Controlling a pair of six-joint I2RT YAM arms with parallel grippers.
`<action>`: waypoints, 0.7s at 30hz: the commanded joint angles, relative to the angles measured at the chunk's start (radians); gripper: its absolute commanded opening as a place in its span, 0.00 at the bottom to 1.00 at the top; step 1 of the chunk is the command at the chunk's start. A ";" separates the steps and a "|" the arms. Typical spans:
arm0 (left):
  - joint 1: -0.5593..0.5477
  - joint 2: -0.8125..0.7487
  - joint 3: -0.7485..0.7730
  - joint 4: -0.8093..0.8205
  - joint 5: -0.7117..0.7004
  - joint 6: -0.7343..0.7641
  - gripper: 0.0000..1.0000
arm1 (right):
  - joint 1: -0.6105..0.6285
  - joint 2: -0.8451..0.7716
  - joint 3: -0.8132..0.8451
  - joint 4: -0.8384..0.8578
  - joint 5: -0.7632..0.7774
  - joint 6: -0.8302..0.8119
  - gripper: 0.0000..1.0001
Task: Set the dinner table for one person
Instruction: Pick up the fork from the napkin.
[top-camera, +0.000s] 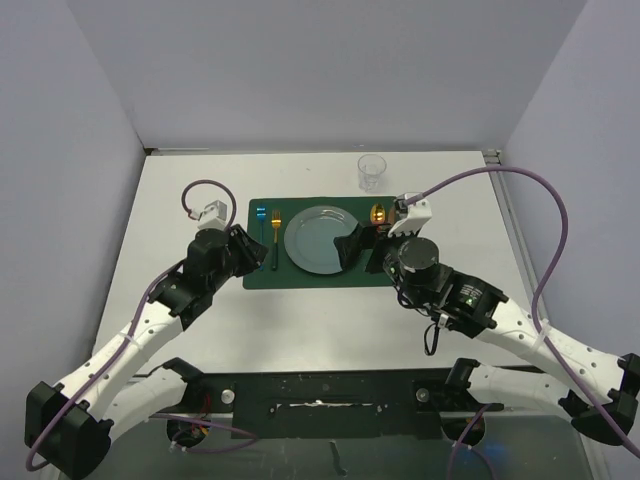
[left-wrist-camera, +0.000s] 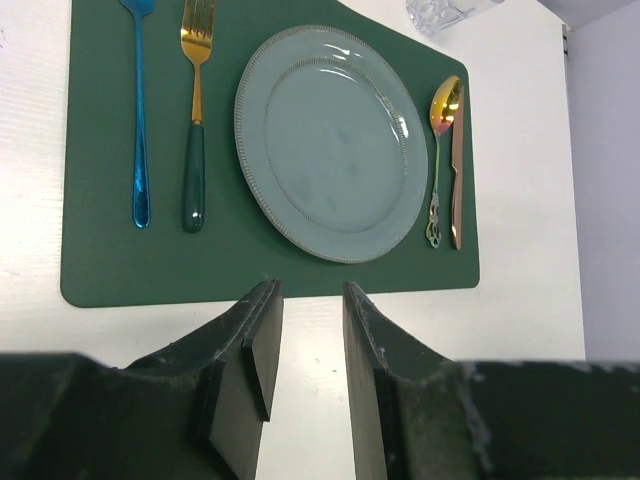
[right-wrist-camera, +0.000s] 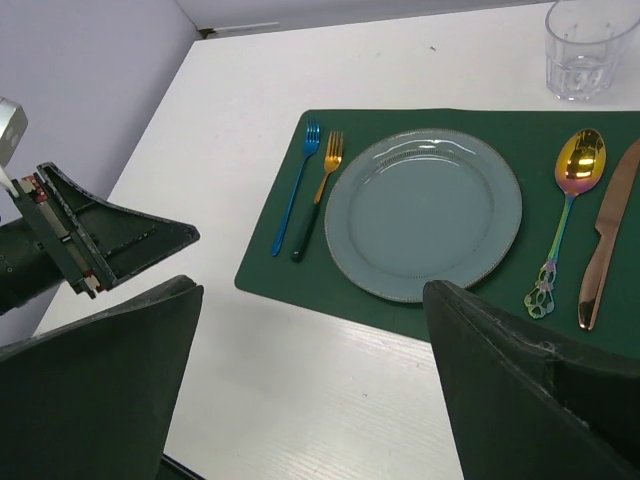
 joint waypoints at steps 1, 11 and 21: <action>0.006 -0.026 -0.007 0.061 0.012 -0.004 0.28 | 0.007 -0.053 -0.021 0.068 -0.008 -0.007 0.98; 0.006 -0.021 -0.003 0.077 0.027 -0.008 0.29 | 0.009 -0.083 -0.038 0.077 -0.015 -0.018 0.98; 0.007 0.003 -0.016 0.114 0.046 0.006 0.29 | 0.009 -0.084 -0.046 0.044 -0.004 -0.019 0.98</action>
